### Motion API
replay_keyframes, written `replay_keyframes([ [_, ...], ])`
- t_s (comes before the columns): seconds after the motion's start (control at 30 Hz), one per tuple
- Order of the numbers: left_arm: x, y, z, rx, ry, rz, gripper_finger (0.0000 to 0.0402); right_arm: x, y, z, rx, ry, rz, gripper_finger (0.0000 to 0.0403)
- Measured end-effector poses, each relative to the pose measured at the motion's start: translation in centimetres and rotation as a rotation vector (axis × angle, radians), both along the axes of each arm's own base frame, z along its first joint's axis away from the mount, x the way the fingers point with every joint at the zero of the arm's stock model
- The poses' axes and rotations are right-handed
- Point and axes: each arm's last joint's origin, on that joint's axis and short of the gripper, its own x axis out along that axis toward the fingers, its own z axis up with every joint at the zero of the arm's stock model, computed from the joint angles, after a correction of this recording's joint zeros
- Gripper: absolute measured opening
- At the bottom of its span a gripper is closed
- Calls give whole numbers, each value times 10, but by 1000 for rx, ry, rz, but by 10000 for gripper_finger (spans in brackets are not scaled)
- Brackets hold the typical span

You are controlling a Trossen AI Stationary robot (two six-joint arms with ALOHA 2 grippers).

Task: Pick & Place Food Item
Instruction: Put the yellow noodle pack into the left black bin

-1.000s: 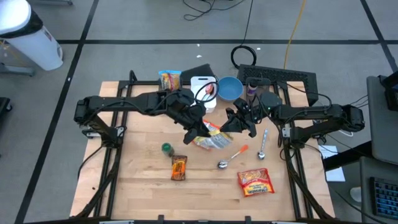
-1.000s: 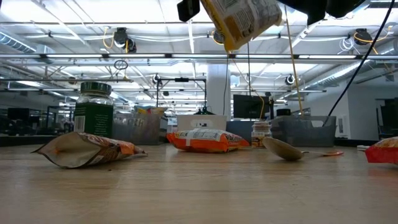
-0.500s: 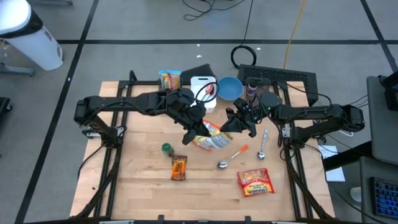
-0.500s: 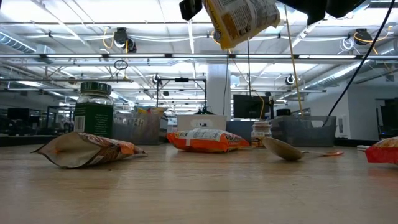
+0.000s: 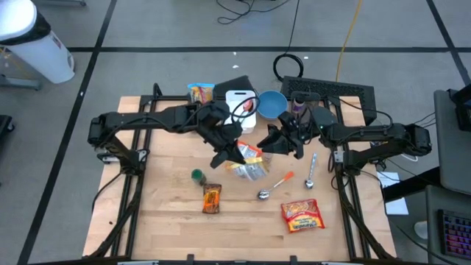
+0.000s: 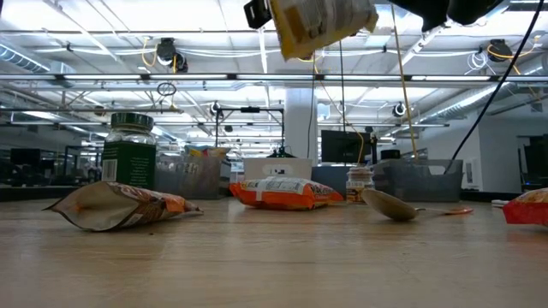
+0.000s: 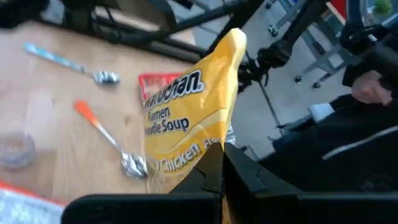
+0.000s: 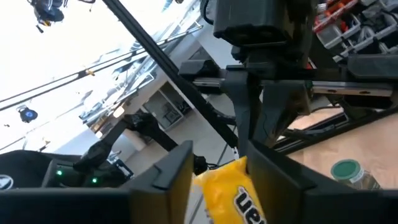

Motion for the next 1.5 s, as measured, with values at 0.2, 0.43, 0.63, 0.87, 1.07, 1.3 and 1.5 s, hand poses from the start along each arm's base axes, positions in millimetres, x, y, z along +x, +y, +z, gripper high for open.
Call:
replay_keyframes([
  [0.2, -11, 15, -12, -23, 149, 13, 1, -1, -2, 0, 8, 3, -5, 217],
  [0.43, -38, 37, -11, 34, 236, 29, 1, -1, -2, 0, 5, 11, -5, 237],
  [0.63, -70, 66, 2, 109, 219, 74, 1, 1, -3, -8, -5, 78, -16, 226],
  [0.87, -109, 101, 2, 139, 304, 140, 1, 1, -4, -9, -10, 88, -72, 223],
  [1.07, -134, 120, -4, 230, 385, 123, 0, 2, -6, -11, -34, 93, -143, 222],
  [1.3, -155, 145, -6, 386, 399, 134, 0, 3, -9, -13, -41, 109, -255, 222],
  [1.5, -171, 172, -11, 403, 419, 212, 0, 3, -10, -14, -47, 113, -284, 222],
])
